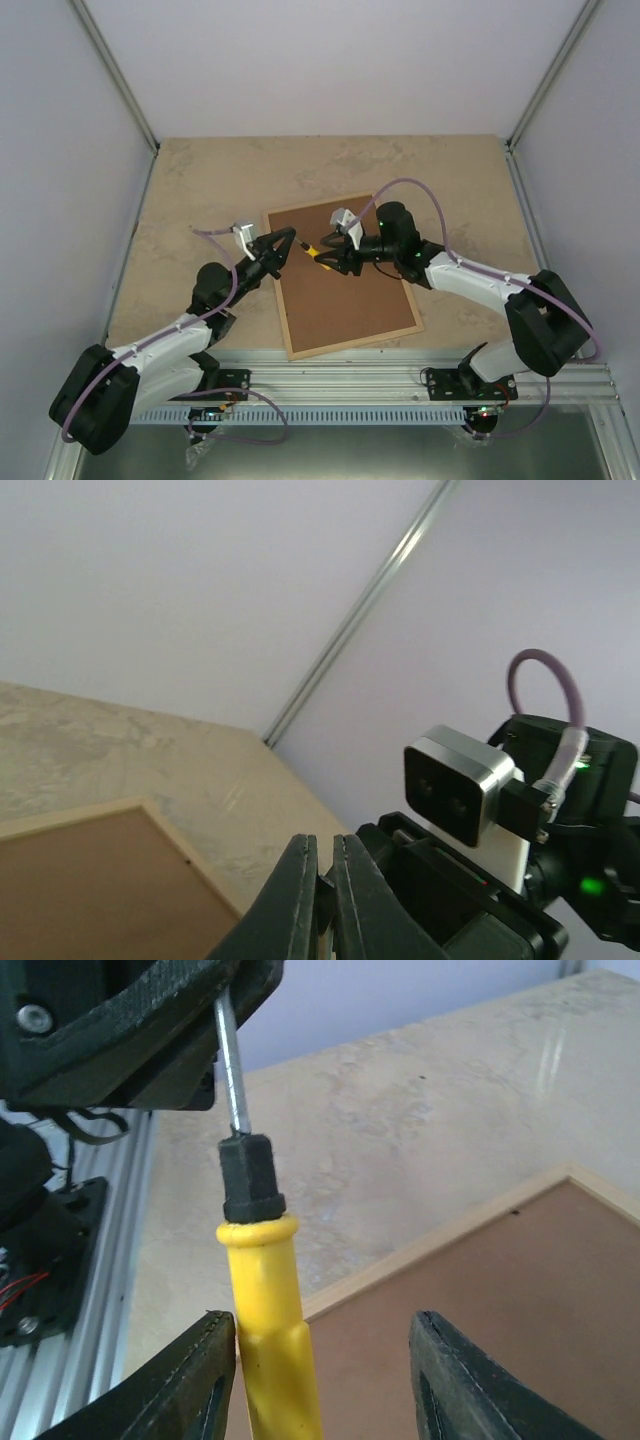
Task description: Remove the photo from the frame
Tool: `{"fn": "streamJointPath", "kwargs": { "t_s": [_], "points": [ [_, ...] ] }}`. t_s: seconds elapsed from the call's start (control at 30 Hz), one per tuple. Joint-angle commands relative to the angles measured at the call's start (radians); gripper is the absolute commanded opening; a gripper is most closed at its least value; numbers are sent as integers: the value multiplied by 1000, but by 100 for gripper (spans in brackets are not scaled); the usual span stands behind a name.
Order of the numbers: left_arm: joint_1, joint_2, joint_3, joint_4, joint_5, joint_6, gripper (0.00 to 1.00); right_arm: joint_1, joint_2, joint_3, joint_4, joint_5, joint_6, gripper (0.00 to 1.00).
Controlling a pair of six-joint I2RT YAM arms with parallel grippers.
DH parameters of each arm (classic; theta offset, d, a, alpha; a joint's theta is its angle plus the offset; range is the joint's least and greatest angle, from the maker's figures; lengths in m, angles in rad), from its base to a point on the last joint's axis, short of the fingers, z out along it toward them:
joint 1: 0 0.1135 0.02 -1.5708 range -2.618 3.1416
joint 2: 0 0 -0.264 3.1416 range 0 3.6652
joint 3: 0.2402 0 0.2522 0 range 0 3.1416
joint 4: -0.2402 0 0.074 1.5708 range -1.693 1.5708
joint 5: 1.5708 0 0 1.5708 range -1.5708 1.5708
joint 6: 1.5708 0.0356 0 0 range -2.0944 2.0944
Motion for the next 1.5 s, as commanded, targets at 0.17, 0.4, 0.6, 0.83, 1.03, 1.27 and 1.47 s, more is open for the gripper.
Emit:
{"fn": "streamJointPath", "kwargs": {
  "t_s": [0.17, 0.4, 0.6, 0.83, 1.03, 1.27, 1.47],
  "points": [
    [5, -4, -54, 310, 100, -31, 0, 3, -27, -26, 79, -169, -48, 44],
    [6, 44, -94, 451, 73, -90, 0, 11, -13, -28, 126, -192, -32, 39],
    [5, 104, -127, 592, 39, -153, 0, 21, -4, -50, 224, -197, 9, 34],
    [5, 91, -141, 619, 29, -164, 0, 36, 23, -44, 230, -191, 24, 21],
    [5, 25, -140, 495, 8, -144, 16, 36, -3, -27, 158, -126, 6, 1],
    [5, -73, -114, 214, -60, -144, 44, 82, -27, 30, 8, 63, -89, 1],
    [5, -57, -110, 115, -83, -266, 53, 136, -41, 65, -42, 244, -128, 0]
  ]
}}
